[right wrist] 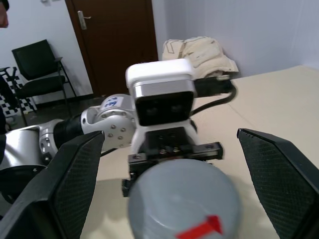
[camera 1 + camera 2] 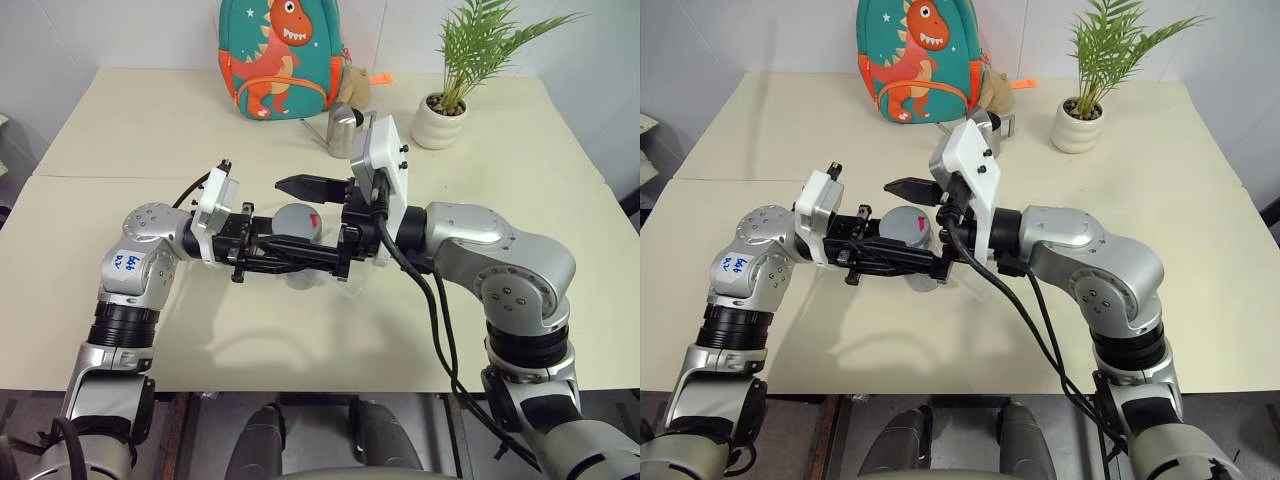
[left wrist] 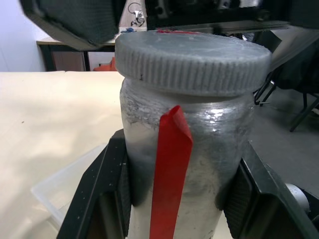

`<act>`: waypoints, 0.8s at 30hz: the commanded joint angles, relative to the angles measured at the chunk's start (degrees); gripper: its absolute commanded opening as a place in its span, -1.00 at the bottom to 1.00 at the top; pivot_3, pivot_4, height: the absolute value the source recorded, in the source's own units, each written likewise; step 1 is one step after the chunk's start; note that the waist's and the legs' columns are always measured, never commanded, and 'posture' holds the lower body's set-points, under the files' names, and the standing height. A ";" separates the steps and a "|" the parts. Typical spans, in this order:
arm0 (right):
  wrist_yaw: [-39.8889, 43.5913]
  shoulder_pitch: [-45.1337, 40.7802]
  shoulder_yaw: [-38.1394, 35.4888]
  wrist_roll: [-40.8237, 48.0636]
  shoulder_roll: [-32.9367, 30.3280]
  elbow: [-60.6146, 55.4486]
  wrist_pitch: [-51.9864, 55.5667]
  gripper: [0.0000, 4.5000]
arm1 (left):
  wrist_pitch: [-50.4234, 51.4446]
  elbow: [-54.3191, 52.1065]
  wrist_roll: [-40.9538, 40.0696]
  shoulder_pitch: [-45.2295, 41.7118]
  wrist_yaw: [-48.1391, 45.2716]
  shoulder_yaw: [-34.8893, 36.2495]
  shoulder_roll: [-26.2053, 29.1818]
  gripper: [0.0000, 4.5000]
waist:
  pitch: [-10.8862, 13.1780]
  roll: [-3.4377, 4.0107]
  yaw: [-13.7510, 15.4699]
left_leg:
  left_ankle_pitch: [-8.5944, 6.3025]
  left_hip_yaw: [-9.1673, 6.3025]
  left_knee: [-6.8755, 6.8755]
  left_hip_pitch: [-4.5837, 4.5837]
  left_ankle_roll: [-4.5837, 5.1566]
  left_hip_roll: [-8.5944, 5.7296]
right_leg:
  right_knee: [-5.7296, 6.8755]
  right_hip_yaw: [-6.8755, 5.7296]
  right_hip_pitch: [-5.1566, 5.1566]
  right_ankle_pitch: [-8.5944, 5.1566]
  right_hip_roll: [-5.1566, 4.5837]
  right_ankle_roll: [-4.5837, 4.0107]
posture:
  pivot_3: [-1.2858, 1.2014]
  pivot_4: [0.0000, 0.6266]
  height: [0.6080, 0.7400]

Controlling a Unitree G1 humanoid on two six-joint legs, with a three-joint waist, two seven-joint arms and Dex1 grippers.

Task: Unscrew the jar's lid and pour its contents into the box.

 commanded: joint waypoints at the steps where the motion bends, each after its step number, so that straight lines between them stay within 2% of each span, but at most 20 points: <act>1: -0.41 -0.24 1.24 -2.00 0.47 -1.26 -2.19 0.99 | -0.71 -0.82 -0.31 -1.40 -0.71 0.23 -0.16 -0.16 | 0.00 0.00 -0.02 | 0.00 0.00 0.00 0.00 0.00 0.00 | 0.00 0.00 0.00 0.00 0.00 0.00 | 0.03 -0.52 1.00; 15: 5.20 -0.86 4.16 -7.10 -0.22 2.99 -7.44 0.99 | -1.21 0.52 0.24 -2.40 -1.69 0.07 -0.80 -0.16 | 0.00 0.00 -0.02 | 0.00 0.00 0.00 0.00 0.00 0.00 | 0.02 -0.01 0.00 0.00 0.01 0.00 | 0.03 -0.52 1.00; 24: 7.57 -2.00 3.17 -9.84 -0.92 6.04 -9.42 0.99 | -1.21 0.13 0.22 -1.98 -1.83 0.25 -1.01 -0.16 | 0.00 0.00 -0.02 | 0.00 0.00 0.01 0.01 0.00 0.00 | 0.04 -0.01 -0.01 0.00 0.01 0.00 | 0.03 -0.52 1.00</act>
